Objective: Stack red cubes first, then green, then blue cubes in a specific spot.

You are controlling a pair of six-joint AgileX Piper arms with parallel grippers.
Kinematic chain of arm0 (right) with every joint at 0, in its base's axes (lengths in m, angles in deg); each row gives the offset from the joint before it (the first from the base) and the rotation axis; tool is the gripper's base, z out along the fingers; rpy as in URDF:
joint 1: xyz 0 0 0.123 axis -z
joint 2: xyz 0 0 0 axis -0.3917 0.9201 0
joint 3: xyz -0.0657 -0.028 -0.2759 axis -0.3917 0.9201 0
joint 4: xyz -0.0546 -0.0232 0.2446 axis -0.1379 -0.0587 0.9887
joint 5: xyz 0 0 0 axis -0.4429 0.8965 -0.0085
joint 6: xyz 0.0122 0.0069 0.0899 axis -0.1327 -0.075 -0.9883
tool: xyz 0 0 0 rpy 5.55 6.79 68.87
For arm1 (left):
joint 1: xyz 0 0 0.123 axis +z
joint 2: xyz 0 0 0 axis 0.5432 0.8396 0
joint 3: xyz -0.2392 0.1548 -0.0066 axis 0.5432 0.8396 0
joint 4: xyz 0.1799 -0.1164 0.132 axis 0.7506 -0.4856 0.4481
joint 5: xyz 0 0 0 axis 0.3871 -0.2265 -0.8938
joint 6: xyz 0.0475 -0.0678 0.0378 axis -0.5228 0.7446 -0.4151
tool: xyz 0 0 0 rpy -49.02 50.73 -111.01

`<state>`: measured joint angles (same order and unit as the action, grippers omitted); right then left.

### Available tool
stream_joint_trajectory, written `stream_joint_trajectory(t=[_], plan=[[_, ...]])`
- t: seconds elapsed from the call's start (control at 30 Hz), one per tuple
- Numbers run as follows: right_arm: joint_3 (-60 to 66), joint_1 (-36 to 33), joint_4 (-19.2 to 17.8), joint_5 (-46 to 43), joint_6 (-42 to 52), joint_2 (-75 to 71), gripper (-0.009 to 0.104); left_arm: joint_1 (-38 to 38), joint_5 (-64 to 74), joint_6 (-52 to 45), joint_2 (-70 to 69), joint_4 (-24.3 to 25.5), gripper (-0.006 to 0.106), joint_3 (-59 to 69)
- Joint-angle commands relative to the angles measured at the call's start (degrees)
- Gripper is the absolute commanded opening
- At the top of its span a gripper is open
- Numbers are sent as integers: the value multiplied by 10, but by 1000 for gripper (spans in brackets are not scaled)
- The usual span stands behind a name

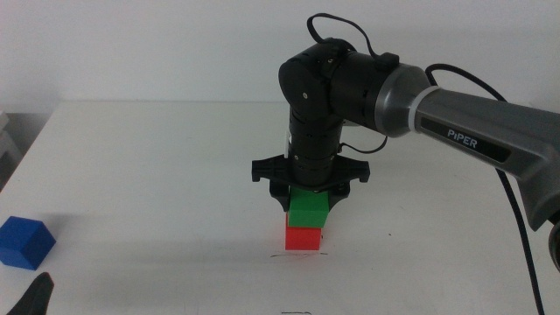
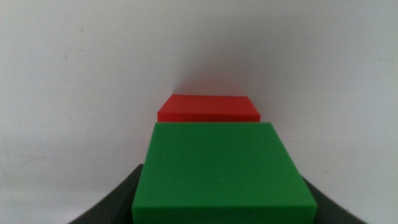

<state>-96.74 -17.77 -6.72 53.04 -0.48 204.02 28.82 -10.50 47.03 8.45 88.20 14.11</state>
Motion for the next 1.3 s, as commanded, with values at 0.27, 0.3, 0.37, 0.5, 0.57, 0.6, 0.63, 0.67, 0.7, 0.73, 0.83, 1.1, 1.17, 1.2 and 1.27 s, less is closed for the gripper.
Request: stream_joint_trajectory(t=[0.27, 0.3, 0.37, 0.5, 0.57, 0.6, 0.63, 0.67, 0.7, 0.73, 0.83, 1.1, 1.17, 1.2, 1.27], plan=[[-18, 5, -13, 29, 7, -25, 1, 1, -43, 5, -15, -6, 87, 0], [-18, 5, -13, 28, 7, -24, 2, 1, -43, 5, -15, -6, 87, 0], [-18, 5, -13, 28, 8, -24, 3, 1, -43, 5, -15, -6, 87, 0], [-18, 5, -5, 17, 11, -24, 55, 1, -43, 5, -15, -6, 87, 0], [-18, 5, -4, 17, 13, -24, 59, 1, -43, 5, -15, -6, 87, 0], [-18, 5, -3, 17, 16, -24, 60, 1, -43, 5, -15, -6, 87, 0], [-18, 5, -3, 17, 19, -24, 61, 1, -43, 5, -15, -6, 87, 0], [-18, 5, -2, 17, 20, -24, 63, 1, -43, 5, -15, -6, 87, 0], [-18, 5, -1, 17, 21, -24, 63, 1, -43, 5, -15, -6, 87, 0], [-18, 5, 0, 17, 21, -24, 64, 1, -43, 5, -15, -6, 87, 0], [-18, 5, 2, 16, 21, -24, 64, 1, -43, 5, -15, -6, 87, 0], [-18, 4, 18, 3, 48, -24, 64, 1, -43, 5, -15, -6, 87, 0], [-18, 4, 18, 3, 48, -24, 64, 1, -43, 5, -15, -6, 87, 0], [-18, 4, 18, 2, 52, -24, 64, 1, -43, 5, -15, -6, 87, 0], [-18, 4, 18, 2, 61, -24, 64, 1, -43, 5, -15, -6, 87, 0]])
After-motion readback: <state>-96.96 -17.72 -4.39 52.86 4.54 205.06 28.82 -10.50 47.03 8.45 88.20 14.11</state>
